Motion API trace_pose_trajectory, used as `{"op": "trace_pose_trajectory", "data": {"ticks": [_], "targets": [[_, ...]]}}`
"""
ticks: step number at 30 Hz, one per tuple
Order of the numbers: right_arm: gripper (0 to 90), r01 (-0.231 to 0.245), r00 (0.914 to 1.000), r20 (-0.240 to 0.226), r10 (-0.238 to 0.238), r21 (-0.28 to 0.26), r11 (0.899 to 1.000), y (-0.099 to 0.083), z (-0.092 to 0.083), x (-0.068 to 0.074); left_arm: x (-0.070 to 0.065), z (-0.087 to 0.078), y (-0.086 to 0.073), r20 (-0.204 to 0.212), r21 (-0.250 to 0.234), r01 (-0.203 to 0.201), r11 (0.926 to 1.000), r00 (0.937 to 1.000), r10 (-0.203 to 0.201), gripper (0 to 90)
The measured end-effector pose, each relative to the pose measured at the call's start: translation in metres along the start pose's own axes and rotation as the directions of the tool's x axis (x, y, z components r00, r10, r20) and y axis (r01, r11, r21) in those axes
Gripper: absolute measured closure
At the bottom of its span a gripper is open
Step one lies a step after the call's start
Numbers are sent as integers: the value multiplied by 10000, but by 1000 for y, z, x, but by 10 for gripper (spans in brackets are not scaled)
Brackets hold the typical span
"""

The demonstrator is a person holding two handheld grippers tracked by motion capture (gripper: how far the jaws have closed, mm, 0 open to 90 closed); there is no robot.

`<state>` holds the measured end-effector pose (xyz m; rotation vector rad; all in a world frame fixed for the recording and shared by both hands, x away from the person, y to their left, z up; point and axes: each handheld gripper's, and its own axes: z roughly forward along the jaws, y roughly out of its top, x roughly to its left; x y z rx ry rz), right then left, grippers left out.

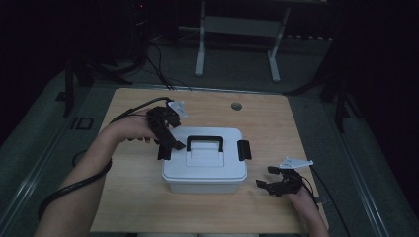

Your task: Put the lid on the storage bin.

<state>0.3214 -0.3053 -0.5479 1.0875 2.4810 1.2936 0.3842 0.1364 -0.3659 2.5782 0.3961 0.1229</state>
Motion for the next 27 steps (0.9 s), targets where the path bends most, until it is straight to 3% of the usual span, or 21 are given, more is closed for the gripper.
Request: {"op": "trace_pose_trajectory", "data": {"ticks": [15, 19, 22, 27], "targets": [[141, 15, 10000, 77, -16, 89, 10000, -1, 1, 1, -5, -27, -69, -78, -1000, 624, 9930, 9980, -635, 151], [141, 74, 9999, 121, -74, 29, 10000, -1, 1, 1, -6, -28, -86, -124, -1092, 890, 9900, 9958, -908, 151], [141, 72, 9999, 144, -73, 39, 10000, -1, 1, 1, -11, -26, -96, -39, -1288, 738, 9889, 9972, -749, 151], [141, 52, 9999, 149, -53, 87, 9999, -1, 2, 2, -18, -22, -118, 23, -1725, 974, 9802, 9951, -985, 151]]}}
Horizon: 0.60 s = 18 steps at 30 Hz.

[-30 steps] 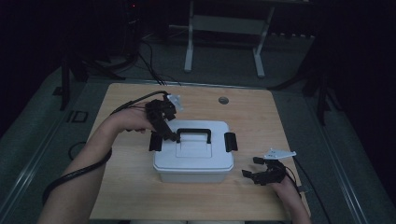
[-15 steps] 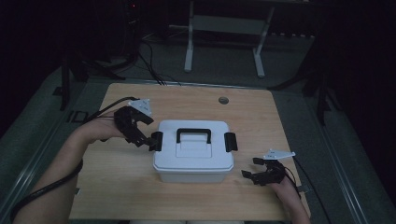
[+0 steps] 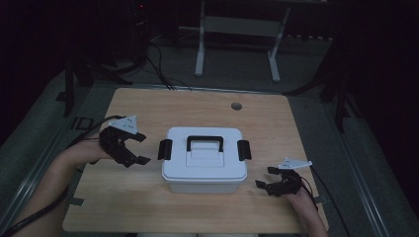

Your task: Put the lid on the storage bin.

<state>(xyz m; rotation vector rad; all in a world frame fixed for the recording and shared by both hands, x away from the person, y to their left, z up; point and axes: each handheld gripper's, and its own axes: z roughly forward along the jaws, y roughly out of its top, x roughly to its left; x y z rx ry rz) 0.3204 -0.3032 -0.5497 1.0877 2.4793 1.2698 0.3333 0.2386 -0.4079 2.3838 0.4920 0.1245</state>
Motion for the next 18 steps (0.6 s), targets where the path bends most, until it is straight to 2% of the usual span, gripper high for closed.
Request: {"op": "trace_pose_trajectory", "data": {"ticks": [1, 5, 11, 12, 14, 16, 18], "targets": [[141, 0, 10000, 0, 0, 0, 10000, 0, 0, 0, 0, 0, 0, 0, 0, 0, 10000, 10000, 0, 151], [141, 8, 10000, 42, -8, -83, 10000, 0, 0, 0, -1, 5, -30, -100, -258, 390, 9989, 9992, -393, 151], [141, 28, 9998, 174, -23, -315, 9995, 1, -2, 0, -1, 19, -61, -139, -483, 857, 9951, 9962, -865, 151], [141, 50, 9998, 202, -43, -334, 9994, 1, -2, 0, -1, 22, -65, -100, -467, 911, 9947, 9957, -917, 151], [141, 93, 9997, 247, -83, -398, 9992, 1, -2, 1, -3, 28, -73, -293, -410, 861, 9954, 9957, -873, 151], [141, 127, 9995, 308, -112, -480, 9988, 0, -3, 1, -3, 32, -79, -229, -630, 989, 9931, 9947, -1005, 151], [141, 116, 9992, 390, -95, -531, 9985, 0, -4, 0, -4, 37, -85, -366, -910, 1147, 9892, 9923, -1184, 151]]}}
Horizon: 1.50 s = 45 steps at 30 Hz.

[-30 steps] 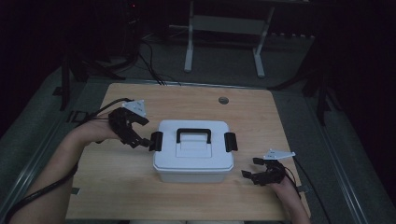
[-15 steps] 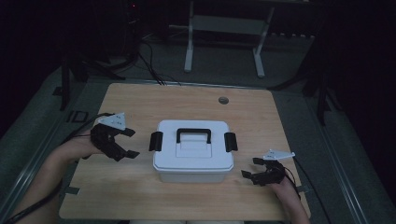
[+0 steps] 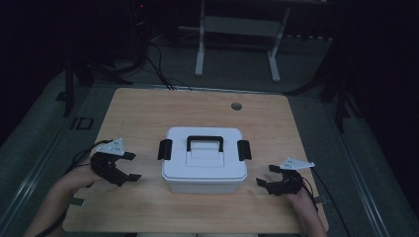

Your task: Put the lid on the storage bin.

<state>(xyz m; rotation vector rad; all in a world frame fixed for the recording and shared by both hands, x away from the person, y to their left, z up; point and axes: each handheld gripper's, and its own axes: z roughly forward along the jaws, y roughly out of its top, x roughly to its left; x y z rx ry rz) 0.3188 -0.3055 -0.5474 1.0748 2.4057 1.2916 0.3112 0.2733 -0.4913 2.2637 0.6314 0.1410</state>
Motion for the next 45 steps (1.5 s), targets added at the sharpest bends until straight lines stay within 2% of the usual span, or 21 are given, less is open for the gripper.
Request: {"op": "trace_pose_trajectory", "data": {"ticks": [6, 8, 16, 18, 20, 22, 23, 24, 25, 29, 30, 31, 33, 35, 36, 38, 39, 41, 42, 44, 45], "targets": [[140, -8, 9996, 276, 11, -122, 9999, -1, -1, -1, -2, 13, -22, -477, -577, 464, 9973, 9977, -492, 151], [140, -24, 9994, 357, 30, -167, 9999, -2, -1, -2, -3, 16, -28, -707, -689, 487, 9964, 9961, -535, 151], [139, -226, 9959, 867, 257, -365, 9991, -3, -3, -3, -9, 23, -48, -1622, -1322, 1046, 9857, 9787, -1256, 151], [139, -315, 9939, 1045, 356, -414, 9986, -3, -3, -4, -10, 25, -51, -1998, -1426, 1157, 9830, 9693, -1431, 151], [139, -430, 9931, 1073, 475, -439, 9981, -4, -3, -5, -11, 28, -53, -2507, -1530, 1235, 9805, 9548, -1594, 151], [139, -482, 9928, 1079, 527, -435, 9979, -4, -3, -5, -12, 30, -53, -2907, -1475, 1266, 9809, 9424, -1653, 151], [137, -475, 9922, 1129, 520, -421, 9980, -4, -3, -5, -13, 30, -53, -3004, -1637, 1294, 9780, 9377, -1744, 151], [137, -475, 9912, 1211, 526, -444, 9979, -5, -3, -4, -13, 31, -53, -2957, -1777, 1403, 9740, 9364, -1889, 151], [137, -506, 9903, 1271, 563, -477, 9976, -5, -3, -4, -14, 31, -53, -3042, -1808, 1466, 9725, 9320, -1970, 151], [135, -799, 9816, 1672, 921, -784, 9937, -7, -5, -8, -19, 33, -54, -3367, -1913, 1299, 9729, 9224, -1894, 151], [136, -924, 9781, 1786, 1071, -886, 9918, -8, -6, -9, -20, 34, -54, -3479, -1970, 1280, 9720, 9178, -1913, 151], [136, -1071, 9741, 1886, 1244, -996, 9892, -8, -7, -10, -20, 34, -54, -3479, -1970, 1280, 9720, 9178, -1913, 150], [135, -1297, 9684, 1990, 1502, -1122, 9852, -10, -9, -12, -23, 37, -55, -3715, -2174, 1352, 9667, 9044, -2100, 150], [133, -1425, 9638, 2087, 1658, -1223, 9822, -11, -10, -13, -26, 38, -56, -3838, -2254, 1300, 9656, 8991, -2106, 151], [133, -1463, 9626, 2098, 1711, -1287, 9808, -11, -10, -14, -27, 38, -55, -3943, -2294, 1267, 9651, 8944, -2111, 150], [133, -1581, 9579, 2190, 1856, -1369, 9779, -12, -11, -15, -28, 38, -56, -3954, -2403, 1266, 9624, 8927, -2161, 150], [133, -1597, 9568, 2223, 1874, -1365, 9777, -12, -11, -15, -28, 38, -56, -4053, -2501, 1237, 9603, 8873, -2198, 147], [133, -1581, 9546, 2322, 1865, -1354, 9781, -12, -10, -15, -28, 38, -57, -4040, -2606, 1296, 9567, 8854, -2300, 145], [133, -1561, 9547, 2335, 1844, -1344, 9785, -12, -10, -15, -28, 38, -58, -4147, -2707, 1321, 9536, 8779, -2393, 145], [132, -1503, 9554, 2356, 1779, -1306, 9800, -13, -10, -15, -28, 37, -59, -4150, -2889, 1390, 9472, 8734, -2548, 145], [132, -1475, 9553, 2385, 1745, -1269, 9809, -13, -9, -14, -29, 36, -60, -4214, -2976, 1402, 9443, 8683, -2617, 145]]}}
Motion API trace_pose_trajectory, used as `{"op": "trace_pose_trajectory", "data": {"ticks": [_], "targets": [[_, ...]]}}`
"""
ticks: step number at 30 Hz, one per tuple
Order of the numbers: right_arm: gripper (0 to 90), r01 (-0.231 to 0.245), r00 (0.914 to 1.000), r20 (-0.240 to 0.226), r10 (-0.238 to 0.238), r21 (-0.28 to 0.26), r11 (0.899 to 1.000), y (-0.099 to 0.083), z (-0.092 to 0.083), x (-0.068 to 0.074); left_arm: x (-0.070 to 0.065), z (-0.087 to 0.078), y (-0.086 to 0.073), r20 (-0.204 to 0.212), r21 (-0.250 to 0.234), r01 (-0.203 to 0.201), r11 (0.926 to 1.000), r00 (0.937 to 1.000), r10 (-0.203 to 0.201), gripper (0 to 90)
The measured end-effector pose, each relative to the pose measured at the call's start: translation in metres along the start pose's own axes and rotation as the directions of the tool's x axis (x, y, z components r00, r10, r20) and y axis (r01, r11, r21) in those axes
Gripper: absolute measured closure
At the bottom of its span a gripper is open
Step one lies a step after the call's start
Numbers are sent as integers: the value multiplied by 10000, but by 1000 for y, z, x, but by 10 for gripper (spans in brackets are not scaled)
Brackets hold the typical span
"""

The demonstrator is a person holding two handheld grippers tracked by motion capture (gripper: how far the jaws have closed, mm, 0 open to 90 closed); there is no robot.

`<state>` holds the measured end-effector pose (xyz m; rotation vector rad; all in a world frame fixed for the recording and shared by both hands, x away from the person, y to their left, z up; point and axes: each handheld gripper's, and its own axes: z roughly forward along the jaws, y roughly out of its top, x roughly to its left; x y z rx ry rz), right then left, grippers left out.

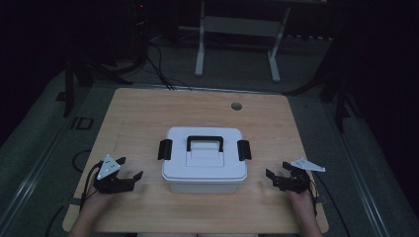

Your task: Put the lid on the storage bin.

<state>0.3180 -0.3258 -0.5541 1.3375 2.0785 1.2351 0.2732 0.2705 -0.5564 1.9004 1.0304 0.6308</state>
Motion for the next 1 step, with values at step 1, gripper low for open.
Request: {"op": "trace_pose_trajectory", "data": {"ticks": [1], "targets": [[131, 48, 10000, -12, -48, 84, 10000, 0, 1, 1, 0, 0, 0, -33, -58, 34, 10000, 10000, -34, 145]]}}
